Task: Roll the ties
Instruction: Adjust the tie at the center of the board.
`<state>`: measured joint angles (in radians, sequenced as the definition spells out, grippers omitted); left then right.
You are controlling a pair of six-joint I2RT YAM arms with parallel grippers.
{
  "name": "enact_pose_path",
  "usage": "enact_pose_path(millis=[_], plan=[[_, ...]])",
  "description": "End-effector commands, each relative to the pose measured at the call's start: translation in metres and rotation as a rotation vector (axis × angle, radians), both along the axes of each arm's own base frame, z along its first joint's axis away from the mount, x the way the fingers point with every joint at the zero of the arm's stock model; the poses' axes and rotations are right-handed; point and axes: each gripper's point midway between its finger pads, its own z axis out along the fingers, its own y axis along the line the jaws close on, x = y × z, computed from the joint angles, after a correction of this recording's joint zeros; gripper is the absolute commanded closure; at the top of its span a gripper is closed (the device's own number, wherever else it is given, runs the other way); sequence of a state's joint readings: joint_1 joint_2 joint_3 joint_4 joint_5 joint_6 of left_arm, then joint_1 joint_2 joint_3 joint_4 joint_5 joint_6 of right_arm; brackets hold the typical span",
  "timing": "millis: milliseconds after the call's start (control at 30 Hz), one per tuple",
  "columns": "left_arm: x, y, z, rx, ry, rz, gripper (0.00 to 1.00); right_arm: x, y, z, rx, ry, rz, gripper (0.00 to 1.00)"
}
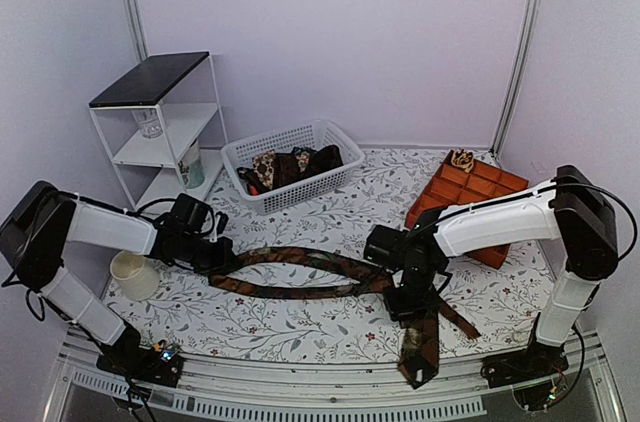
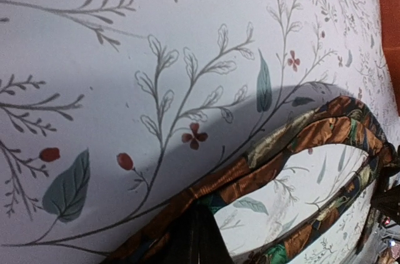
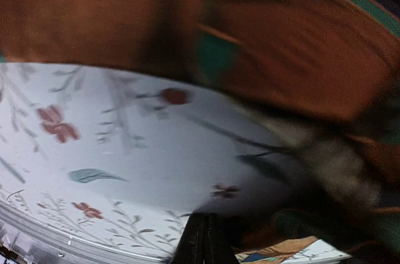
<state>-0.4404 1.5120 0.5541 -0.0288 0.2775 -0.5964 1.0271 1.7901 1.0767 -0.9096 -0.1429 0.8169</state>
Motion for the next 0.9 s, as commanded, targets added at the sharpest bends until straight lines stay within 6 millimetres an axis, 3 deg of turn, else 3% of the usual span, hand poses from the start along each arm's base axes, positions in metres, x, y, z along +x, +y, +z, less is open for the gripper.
enact_pose_path(millis=[0, 267, 433, 567, 700, 867], plan=[[-0.004, 0.027, -0.022, 0.166, 0.041, 0.027, 0.99, 0.01, -0.083, -0.014, -0.304, -0.003, -0.045, 0.96], [0.003, 0.044, -0.023, 0.204, 0.045, 0.056, 1.0, 0.046, -0.127, -0.012, -0.437, -0.041, -0.134, 0.95], [0.0, 0.044, -0.022, 0.185, 0.057, 0.064, 1.0, 0.07, -0.15, -0.009, -0.467, -0.084, -0.231, 0.94], [-0.002, 0.043, -0.02, 0.171, 0.06, 0.069, 1.0, 0.086, -0.148, -0.01, -0.434, -0.122, -0.256, 0.92], [-0.003, 0.044, -0.017, 0.169, 0.059, 0.078, 0.99, 0.087, -0.137, -0.009, -0.367, -0.121, -0.273, 0.91], [-0.011, 0.048, -0.019, 0.18, 0.075, 0.087, 1.0, 0.088, -0.125, 0.02, -0.285, -0.152, -0.285, 0.85]])
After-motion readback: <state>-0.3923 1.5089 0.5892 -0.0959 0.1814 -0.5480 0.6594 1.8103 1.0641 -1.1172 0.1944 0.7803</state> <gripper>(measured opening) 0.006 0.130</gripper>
